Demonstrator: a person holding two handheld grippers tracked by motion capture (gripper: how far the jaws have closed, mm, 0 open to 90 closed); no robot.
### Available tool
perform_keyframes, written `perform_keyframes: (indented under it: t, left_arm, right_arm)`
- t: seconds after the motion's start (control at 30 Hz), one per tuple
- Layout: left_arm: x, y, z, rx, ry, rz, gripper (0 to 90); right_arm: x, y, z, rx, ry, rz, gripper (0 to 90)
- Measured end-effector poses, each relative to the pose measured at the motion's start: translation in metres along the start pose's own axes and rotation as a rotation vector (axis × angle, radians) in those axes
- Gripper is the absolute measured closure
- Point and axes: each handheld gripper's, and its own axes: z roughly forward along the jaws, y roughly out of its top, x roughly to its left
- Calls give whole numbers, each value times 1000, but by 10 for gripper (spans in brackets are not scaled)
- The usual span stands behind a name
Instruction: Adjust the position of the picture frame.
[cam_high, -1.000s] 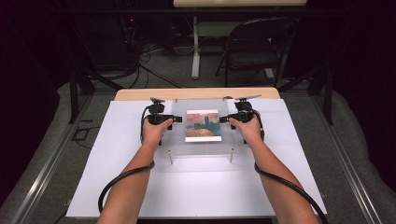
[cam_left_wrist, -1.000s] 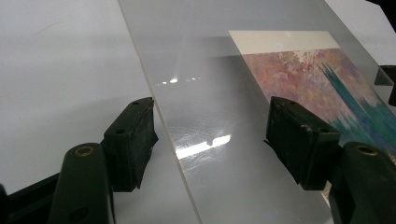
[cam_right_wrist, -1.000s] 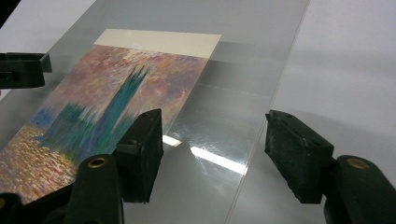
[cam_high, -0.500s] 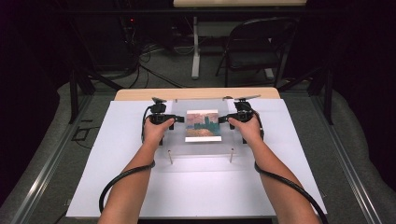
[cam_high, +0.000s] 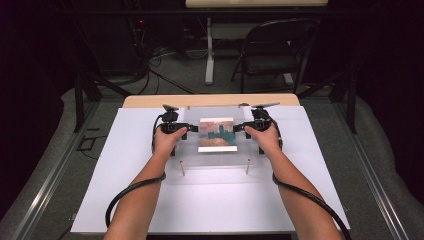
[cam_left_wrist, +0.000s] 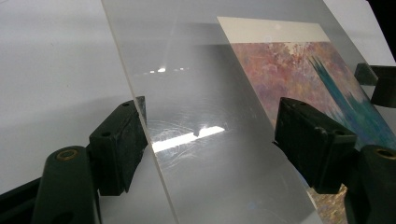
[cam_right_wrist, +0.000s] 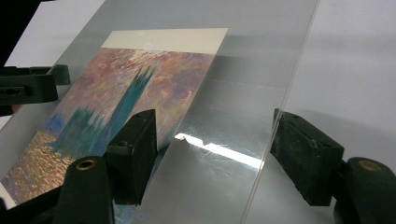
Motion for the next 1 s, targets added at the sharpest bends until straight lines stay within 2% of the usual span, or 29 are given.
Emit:
perform_keyframes:
  t: [0.3,1.0]
  left_arm:
    - [1,1,0,17,-12,-13,258]
    - [4,2,-1,15,-23,-29,297]
  right_arm:
    - [0,0,0,4,2,25,330]
    - [1,1,-1,10,-4,16,331]
